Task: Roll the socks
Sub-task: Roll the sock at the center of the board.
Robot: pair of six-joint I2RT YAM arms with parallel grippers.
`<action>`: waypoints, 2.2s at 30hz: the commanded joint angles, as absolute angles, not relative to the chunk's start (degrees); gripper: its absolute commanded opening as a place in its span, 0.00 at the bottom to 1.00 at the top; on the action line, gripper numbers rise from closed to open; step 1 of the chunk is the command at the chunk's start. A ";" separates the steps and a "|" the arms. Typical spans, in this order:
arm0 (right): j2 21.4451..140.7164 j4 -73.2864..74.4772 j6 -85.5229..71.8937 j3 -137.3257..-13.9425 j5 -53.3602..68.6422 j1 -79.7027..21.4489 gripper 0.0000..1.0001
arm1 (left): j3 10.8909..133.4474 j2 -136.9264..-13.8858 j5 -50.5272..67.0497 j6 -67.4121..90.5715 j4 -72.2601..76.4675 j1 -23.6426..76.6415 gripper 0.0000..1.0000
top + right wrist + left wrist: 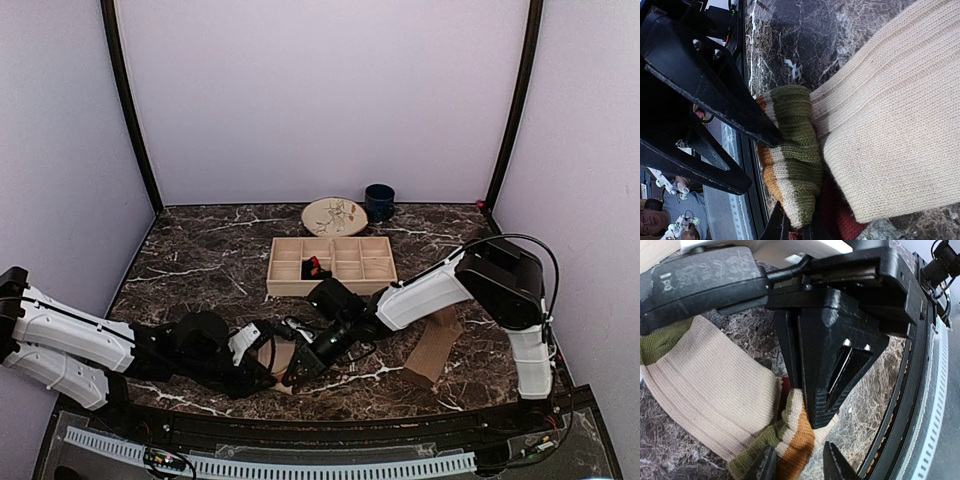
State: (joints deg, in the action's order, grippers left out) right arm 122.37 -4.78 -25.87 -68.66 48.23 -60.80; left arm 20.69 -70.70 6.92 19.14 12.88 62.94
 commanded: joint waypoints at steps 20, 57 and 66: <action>124.09 -3.26 -24.87 -69.61 48.10 -60.31 0.00 | 25.21 -75.23 4.69 18.45 2.47 64.16 0.32; 115.20 -4.86 -21.01 -60.23 32.21 -60.07 1.00 | 23.20 -79.65 5.84 22.90 7.59 64.07 0.00; 108.10 -4.80 -18.78 -54.50 12.94 -60.03 1.00 | 21.68 -79.04 6.23 23.19 9.77 63.49 0.00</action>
State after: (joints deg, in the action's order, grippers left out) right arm 110.65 -8.91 -20.38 -58.13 29.74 -60.82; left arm 24.16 -79.31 5.54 22.79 13.56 63.88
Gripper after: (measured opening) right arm 0.999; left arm 0.076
